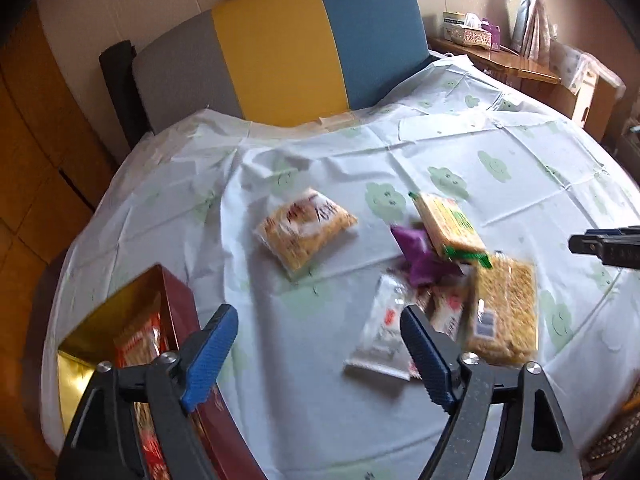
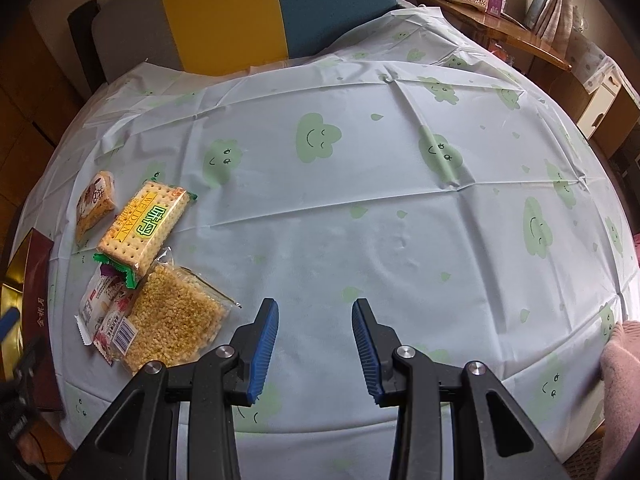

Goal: Organize snacks
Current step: 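Grasp the brown rice-cake bag with the left gripper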

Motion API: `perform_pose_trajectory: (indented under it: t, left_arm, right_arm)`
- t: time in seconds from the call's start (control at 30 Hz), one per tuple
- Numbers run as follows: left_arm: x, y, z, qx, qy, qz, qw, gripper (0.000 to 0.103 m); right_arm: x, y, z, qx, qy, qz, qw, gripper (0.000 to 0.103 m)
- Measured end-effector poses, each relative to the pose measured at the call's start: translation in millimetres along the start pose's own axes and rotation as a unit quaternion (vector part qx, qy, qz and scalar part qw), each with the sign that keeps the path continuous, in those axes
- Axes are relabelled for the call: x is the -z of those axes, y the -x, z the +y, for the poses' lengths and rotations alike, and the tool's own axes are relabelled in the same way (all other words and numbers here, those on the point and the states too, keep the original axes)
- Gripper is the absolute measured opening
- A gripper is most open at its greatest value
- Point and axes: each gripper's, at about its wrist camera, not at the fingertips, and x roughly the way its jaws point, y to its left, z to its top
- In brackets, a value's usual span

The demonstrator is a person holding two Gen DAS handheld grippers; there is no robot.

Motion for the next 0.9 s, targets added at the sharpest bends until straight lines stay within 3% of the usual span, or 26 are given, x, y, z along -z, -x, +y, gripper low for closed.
perform_pose_trajectory:
  t: [0.2,0.3,0.53,0.67,0.8,0.9]
  left_arm:
    - [-45,-67,17,-0.007,-0.057,0.040,0.9976,0.088]
    - [-53,-97,14,-0.005,-0.093,0.065,0.9936,0.088]
    - [-63,-137,5,-0.007,-0.147,0.079,0.9860,0.090]
    - [-69,-151,10,0.006,-0.127,0.085,0.9883,0.091]
    - [-67,-147,13,0.046,-0.080,0.093,0.9914,0.060]
    - [-59,-130,13,0.040,-0.040,0.087,0.9946,0.060]
  right_arm:
    - [0,2,-1,-0.013,-0.005,-0.002,1.000,0.039]
    - [-1,2,-1,-0.017,-0.006,0.000,1.000,0.039]
    - [-4,-3,-4,-0.021,-0.013,0.006,1.000,0.039]
    - [-4,-5,-3,-0.018,-0.012,0.009,1.000,0.039]
    - [-5,-6,-3,-0.016,-0.008,0.010,1.000,0.039]
    - [-5,-6,-1,-0.013,-0.004,0.009,1.000,0.039]
